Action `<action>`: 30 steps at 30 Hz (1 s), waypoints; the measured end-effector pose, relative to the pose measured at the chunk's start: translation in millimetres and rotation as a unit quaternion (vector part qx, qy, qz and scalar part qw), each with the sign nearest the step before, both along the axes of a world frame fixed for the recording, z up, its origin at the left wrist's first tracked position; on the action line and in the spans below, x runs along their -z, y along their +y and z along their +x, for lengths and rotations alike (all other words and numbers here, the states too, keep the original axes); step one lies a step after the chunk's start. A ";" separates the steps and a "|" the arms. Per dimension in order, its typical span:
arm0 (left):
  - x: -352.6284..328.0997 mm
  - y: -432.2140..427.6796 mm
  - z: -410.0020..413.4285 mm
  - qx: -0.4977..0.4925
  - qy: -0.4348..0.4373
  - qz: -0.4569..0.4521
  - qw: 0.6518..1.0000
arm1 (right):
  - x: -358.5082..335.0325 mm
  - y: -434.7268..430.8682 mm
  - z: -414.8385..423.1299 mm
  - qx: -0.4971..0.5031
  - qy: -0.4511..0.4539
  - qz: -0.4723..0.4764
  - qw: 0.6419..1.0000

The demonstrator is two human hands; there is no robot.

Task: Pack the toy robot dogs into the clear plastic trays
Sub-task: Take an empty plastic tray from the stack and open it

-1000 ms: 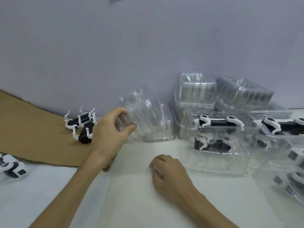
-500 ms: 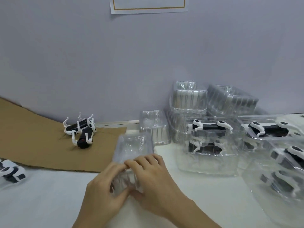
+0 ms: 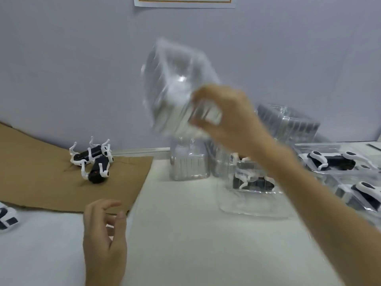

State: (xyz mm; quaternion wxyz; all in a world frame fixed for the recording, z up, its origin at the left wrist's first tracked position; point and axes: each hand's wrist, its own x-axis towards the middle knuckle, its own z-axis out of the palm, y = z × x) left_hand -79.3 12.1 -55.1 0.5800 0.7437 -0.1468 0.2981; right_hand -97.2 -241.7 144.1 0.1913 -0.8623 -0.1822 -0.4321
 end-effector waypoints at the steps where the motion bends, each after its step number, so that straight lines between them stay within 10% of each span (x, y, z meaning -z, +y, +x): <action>1: -1.3 -2.9 -3.0 0.011 -0.001 0.014 1.000 | -20.9 -15.9 5.4 0.033 -0.004 -0.004 0.999; 12: 3.5 -16.1 -11.4 0.051 -0.008 0.110 0.993 | -62.5 -130.4 74.0 0.230 0.282 -0.026 0.931; 19: 2.9 -16.1 -11.1 0.061 0.001 0.120 0.991 | -52.4 -109.8 79.6 0.294 0.148 -0.060 0.942; 23: 3.9 -15.8 -9.2 0.068 0.005 0.122 0.990 | -19.1 -48.2 71.3 0.108 -0.039 -0.026 0.993; 26: 6.6 -14.4 -7.2 0.067 0.017 0.129 0.989 | 31.2 -6.5 84.6 0.048 0.091 -0.103 0.989; 30: 9.3 -11.2 -4.7 0.070 0.032 0.132 0.988 | 107.6 10.3 108.8 0.194 0.352 -0.215 0.890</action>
